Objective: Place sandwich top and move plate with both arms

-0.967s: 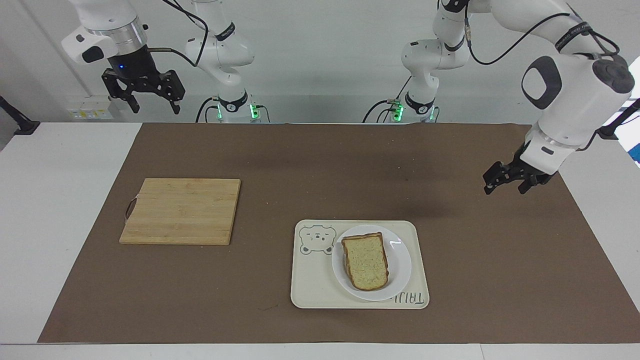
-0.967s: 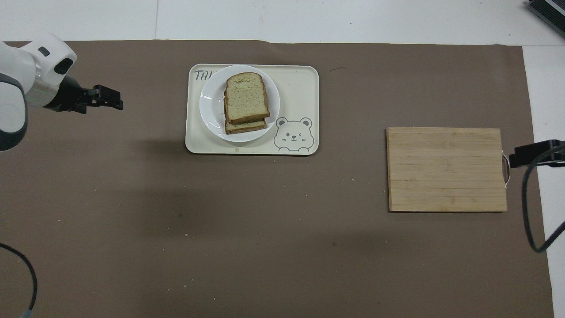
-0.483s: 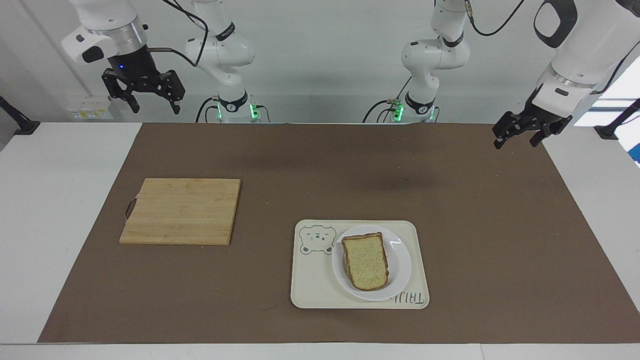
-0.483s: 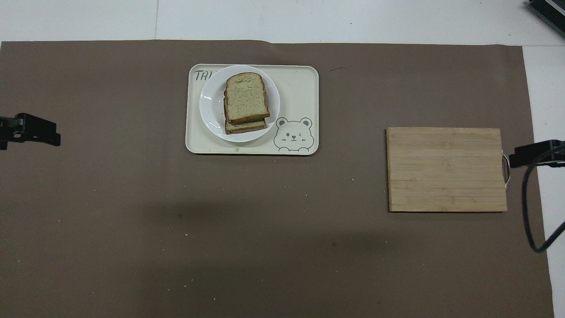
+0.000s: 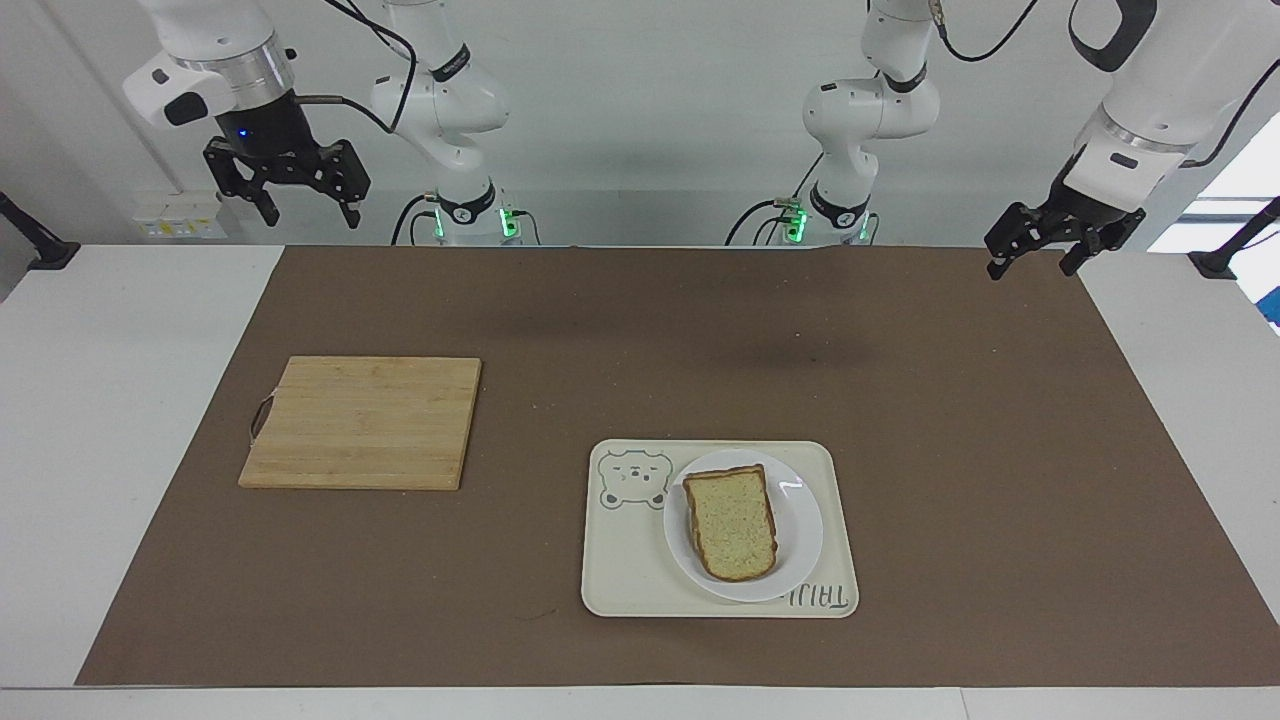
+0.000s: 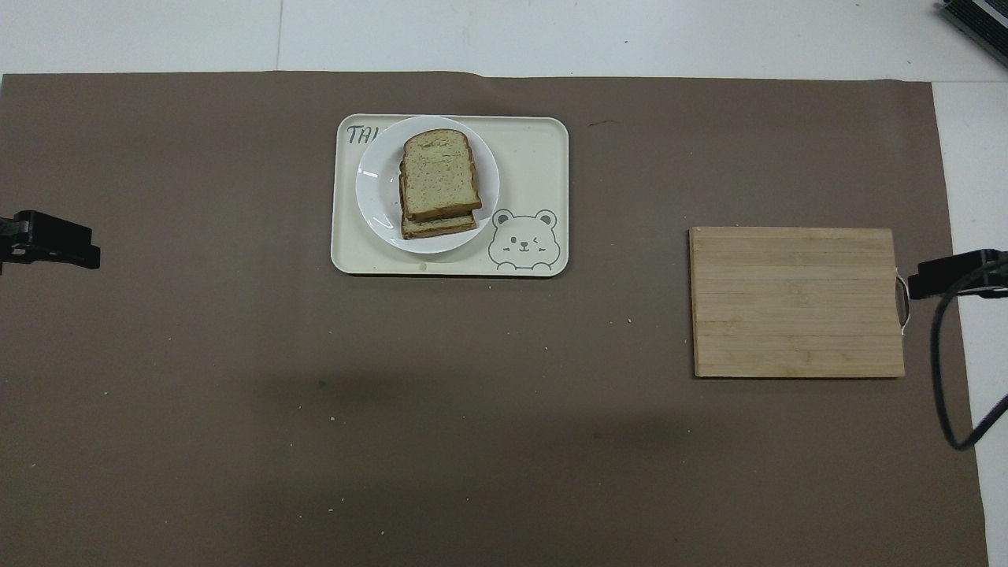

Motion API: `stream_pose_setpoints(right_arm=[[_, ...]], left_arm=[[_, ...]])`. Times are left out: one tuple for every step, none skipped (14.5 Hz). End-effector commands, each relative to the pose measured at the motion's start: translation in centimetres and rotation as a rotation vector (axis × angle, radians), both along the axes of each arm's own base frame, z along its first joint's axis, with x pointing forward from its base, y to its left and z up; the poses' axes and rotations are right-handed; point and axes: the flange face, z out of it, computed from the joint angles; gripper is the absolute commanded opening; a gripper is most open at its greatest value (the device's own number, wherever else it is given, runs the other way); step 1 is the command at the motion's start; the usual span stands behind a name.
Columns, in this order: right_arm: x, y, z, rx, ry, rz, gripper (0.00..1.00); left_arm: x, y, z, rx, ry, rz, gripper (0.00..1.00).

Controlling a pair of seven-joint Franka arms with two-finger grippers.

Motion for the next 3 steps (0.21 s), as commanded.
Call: stream_pose_setpoints(right_arm=[[-0.37,-0.35,0.26,0.006,0.006,0.019,1.00],[-0.37,-0.35,0.26,0.006,0.006,0.019,1.00],[-0.37,-0.35,0.26,0.006,0.006,0.019,1.00]], left_arm=[[-0.67,-0.28,0.21,0.009,0.008,-0.005,1.00],[-0.69,-0.20,0.27,0.009,0.008,-0.002,1.00],[-0.78,-0.13,0.24,0.007,0.013,0.001,1.00]])
